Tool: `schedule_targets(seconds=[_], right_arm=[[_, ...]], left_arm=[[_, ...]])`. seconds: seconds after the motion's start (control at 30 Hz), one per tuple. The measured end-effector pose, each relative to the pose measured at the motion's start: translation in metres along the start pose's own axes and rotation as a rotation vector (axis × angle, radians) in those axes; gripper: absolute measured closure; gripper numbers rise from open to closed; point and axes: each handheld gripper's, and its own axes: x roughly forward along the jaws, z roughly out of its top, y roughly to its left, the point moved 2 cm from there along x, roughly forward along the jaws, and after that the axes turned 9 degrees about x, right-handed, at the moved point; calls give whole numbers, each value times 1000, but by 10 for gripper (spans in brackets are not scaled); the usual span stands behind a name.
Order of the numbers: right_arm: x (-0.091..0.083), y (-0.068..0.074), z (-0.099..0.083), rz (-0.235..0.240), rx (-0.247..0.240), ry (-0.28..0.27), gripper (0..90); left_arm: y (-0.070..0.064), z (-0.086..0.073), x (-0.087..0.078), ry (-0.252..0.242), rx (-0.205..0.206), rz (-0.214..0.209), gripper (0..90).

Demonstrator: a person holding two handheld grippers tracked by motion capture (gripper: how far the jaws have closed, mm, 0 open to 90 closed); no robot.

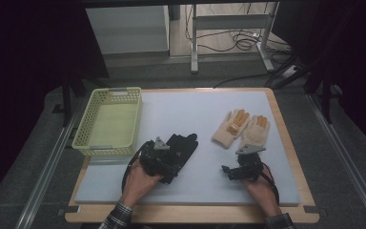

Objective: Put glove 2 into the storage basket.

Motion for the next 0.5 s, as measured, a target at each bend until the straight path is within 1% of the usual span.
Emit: schedule_targets(seconds=[0.03, 0.07, 0.1, 0.13, 0.17, 0.23, 0.27, 0.3, 0.33, 0.4, 0.43, 0.5], right_arm=[[0, 0, 0, 0, 0, 0, 100], [0, 0, 0, 0, 0, 0, 100], [0, 0, 0, 0, 0, 0, 100], [0, 0, 0, 0, 0, 0, 100], [0, 0, 0, 1, 1, 0, 100], [0, 0, 0, 1, 0, 0, 100], [0, 0, 0, 1, 0, 0, 100], [0, 0, 0, 1, 0, 0, 100], [0, 0, 0, 2, 1, 0, 100], [0, 0, 0, 1, 1, 0, 100], [0, 0, 0, 1, 1, 0, 100], [0, 0, 0, 0, 1, 0, 100]], left_arm=[[-2, 0, 3, 13, 6, 20, 0], [-3, 0, 5, 30, 22, 47, 0], [-4, -1, 7, 40, 18, 58, 0], [-3, -3, 9, 44, 12, 50, 0], [-2, -4, 11, 51, 14, 55, 0], [-1, -6, 14, 73, 27, 91, 0], [1, -7, 15, 73, 20, 88, 0], [4, -9, 15, 67, 10, 72, 0], [5, -11, 17, 66, -13, 53, 0], [8, -13, 20, 65, -52, 0, 0], [7, -14, 21, 64, -65, -14, 0], [3, -13, 21, 63, -49, -9, 0]])
